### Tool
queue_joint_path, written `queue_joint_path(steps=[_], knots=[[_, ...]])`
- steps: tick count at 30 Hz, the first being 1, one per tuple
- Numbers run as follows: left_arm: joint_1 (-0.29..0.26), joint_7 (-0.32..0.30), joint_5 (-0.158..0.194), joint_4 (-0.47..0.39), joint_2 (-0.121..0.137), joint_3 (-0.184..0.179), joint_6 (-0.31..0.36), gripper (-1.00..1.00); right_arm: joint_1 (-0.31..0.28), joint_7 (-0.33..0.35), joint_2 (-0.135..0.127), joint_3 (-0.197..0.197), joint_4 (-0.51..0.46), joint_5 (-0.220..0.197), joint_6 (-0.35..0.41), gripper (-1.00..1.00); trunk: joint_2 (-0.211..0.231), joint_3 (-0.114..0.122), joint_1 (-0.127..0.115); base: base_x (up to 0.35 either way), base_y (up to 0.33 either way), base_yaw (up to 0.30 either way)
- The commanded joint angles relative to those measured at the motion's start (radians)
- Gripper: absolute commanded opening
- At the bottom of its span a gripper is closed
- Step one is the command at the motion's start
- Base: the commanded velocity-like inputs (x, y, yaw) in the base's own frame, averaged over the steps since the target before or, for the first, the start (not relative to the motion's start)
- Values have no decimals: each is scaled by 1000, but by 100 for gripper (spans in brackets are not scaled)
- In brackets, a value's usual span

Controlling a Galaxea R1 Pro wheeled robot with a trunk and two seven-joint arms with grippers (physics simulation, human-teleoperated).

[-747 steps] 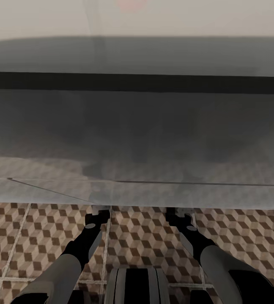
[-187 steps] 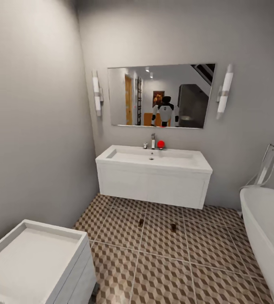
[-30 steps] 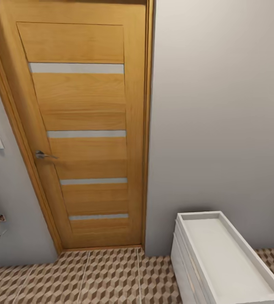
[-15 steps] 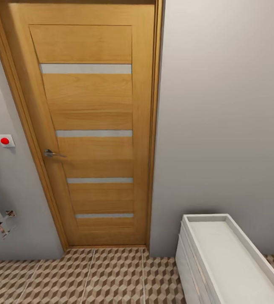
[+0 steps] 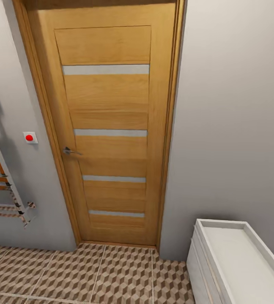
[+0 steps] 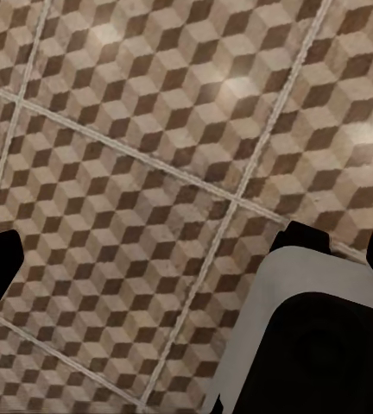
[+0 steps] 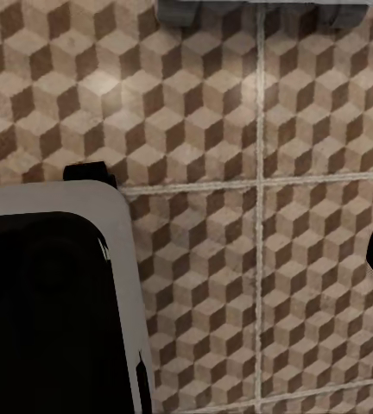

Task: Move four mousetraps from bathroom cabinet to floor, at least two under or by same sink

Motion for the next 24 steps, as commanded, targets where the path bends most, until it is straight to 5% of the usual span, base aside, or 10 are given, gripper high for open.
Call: queue_joint_path(steps=[1, 24], knots=[[-1, 0, 2, 1, 0, 7, -4, 100, -1, 0, 0, -6, 3, -2, -7, 100, -1, -1, 0, 0, 0, 265], [-1, 2, -9, -15, -1, 6, -5, 100, -1, -2, 0, -6, 3, -3, -7, 100, -1, -1, 0, 0, 0, 274]])
